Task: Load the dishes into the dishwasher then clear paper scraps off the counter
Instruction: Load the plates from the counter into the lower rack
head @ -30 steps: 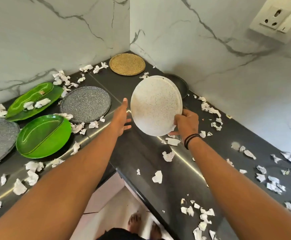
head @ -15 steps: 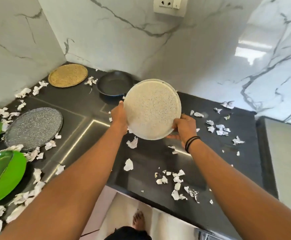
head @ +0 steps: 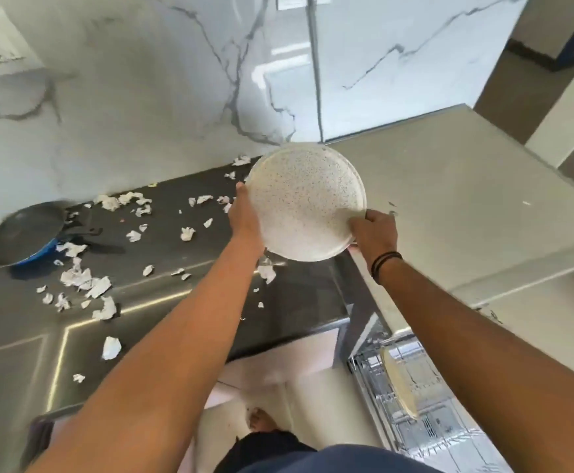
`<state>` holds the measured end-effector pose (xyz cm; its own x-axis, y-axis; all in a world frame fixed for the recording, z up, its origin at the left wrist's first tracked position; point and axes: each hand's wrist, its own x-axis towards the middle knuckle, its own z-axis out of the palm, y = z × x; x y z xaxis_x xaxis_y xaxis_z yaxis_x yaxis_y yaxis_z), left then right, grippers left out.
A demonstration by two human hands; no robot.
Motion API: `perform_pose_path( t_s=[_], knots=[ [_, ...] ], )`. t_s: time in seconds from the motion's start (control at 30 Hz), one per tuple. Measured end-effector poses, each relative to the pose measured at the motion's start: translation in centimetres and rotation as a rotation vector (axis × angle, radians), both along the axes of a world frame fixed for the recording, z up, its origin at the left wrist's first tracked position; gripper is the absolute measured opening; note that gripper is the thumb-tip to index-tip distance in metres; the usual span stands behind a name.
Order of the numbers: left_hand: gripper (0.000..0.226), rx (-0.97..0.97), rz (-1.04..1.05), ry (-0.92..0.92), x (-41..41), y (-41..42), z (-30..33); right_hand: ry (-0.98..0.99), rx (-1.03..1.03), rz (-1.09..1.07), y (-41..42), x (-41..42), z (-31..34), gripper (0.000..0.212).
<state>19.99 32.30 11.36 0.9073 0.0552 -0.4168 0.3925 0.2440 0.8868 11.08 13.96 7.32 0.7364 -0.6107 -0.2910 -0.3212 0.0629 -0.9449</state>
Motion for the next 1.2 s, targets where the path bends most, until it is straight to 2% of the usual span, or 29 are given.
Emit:
perform_pose_path(
  t_s=[0.1,0.2,0.27,0.37,0.5,0.6,0.7,0.73,0.8,0.9,1.03,1.2],
  knots=[
    [0.051,-0.016,-0.092,-0.02,-3.6,-7.0,0.3,0.044,-0.099,-0.143,-5.8,-5.1,-0.6,0.015],
    [0.061,-0.061,-0.191,-0.011,-7.0,-13.7,0.0,0.084,-0.114,-0.297,-10.9,-10.3,-0.8,0.019],
    [0.057,-0.104,-0.262,0.001,-9.0,-17.5,-0.1,0.078,-0.009,-0.357,-13.7,-13.3,-1.3,0.023],
    [0.041,-0.13,-0.406,0.066,-11.4,-23.1,-0.6,-0.043,0.159,-0.458,-17.2,-17.8,-2.1,0.028],
    [0.022,-0.142,-0.58,0.151,-13.7,-29.7,-2.7,-0.2,0.29,-0.648,-20.6,-24.4,-3.0,0.031],
    [0.02,-0.182,-0.717,0.18,-15.4,-32.9,-3.9,-0.233,0.339,-0.777,-22.0,-27.9,-3.4,0.032],
    [0.013,-0.068,-0.954,0.215,-18.8,-37.2,-6.2,-0.174,0.268,-0.995,-24.1,-32.0,-4.7,0.039],
    [0.013,-0.014,-1.02,0.212,-19.8,-38.4,-7.1,-0.137,0.238,-1.056,-24.6,-33.1,-5.1,0.034],
    [0.018,0.074,-1.139,0.172,-21.5,-40.4,-8.5,-0.063,0.163,-1.144,-25.5,-35.1,-6.3,0.021],
    [0.03,0.128,-1.334,0.158,-23.5,-42.4,-11.2,0.071,0.087,-1.256,-26.2,-37.3,-8.6,0.032],
    [0.03,0.252,-1.497,0.175,-24.5,-43.6,-15.7,0.247,0.066,-1.288,-25.9,-39.1,-12.1,0.046],
    [0.033,0.519,-1.673,0.188,-24.5,-43.8,-21.6,0.31,0.119,-1.31,-24.9,-39.9,-17.1,0.049]
  ],
)
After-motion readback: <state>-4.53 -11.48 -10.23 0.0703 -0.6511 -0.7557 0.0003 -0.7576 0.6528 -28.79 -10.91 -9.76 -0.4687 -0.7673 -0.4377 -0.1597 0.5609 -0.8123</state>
